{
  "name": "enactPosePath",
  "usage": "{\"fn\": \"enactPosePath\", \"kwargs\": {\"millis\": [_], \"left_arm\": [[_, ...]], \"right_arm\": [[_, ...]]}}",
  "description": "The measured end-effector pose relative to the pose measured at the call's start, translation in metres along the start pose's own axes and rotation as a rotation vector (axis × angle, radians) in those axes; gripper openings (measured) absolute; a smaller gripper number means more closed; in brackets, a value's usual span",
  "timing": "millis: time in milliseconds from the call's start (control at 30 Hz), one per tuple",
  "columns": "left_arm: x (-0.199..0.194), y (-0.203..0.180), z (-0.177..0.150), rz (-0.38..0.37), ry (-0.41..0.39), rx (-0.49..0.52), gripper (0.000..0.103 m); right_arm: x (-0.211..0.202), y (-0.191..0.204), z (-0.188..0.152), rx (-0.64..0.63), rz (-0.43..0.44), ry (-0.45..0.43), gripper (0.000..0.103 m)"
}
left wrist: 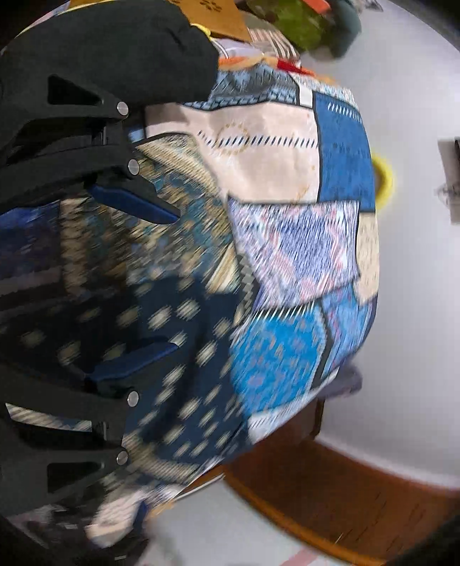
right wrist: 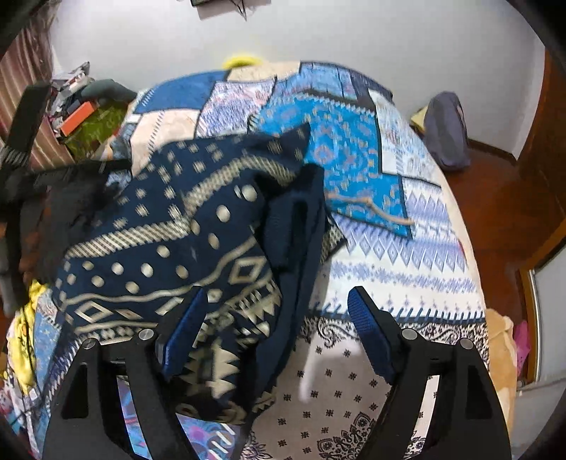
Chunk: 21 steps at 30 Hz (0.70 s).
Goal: Fold large clothes
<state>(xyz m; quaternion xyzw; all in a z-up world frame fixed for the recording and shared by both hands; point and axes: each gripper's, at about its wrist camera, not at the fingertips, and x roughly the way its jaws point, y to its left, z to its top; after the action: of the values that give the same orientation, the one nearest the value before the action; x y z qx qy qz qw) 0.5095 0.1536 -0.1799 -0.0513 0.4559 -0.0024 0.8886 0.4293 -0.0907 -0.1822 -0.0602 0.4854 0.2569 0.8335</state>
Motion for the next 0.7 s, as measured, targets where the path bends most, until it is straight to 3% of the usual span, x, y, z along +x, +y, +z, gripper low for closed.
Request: {"fn": "enactPosePath", "kwargs": {"millis": [167,233,400,533,700], "left_arm": [[-0.015,-0.025,-0.040,-0.073,0.065,0.065,0.075],[-0.018,-0.030,-0.058,-0.067,0.065,0.081,0.087],[-0.021,-0.027,-0.098,-0.048,0.044,0.045,0.087],[-0.027,-0.019,-0.107,-0.080,0.053,-0.024,0.087],[-0.041,-0.017,-0.092,-0.074,0.041,-0.016,0.087]], "right_arm": [[0.014,-0.003,-0.008,0.027,-0.012,0.056,0.079],[0.022,-0.004,-0.020,0.032,-0.012,0.091,0.079],[0.017,-0.008,-0.035,0.055,0.024,0.111,0.079],[0.007,-0.005,-0.033,0.017,0.018,0.116,0.079],[-0.006,-0.005,-0.019,0.012,0.054,0.064,0.079]]}}
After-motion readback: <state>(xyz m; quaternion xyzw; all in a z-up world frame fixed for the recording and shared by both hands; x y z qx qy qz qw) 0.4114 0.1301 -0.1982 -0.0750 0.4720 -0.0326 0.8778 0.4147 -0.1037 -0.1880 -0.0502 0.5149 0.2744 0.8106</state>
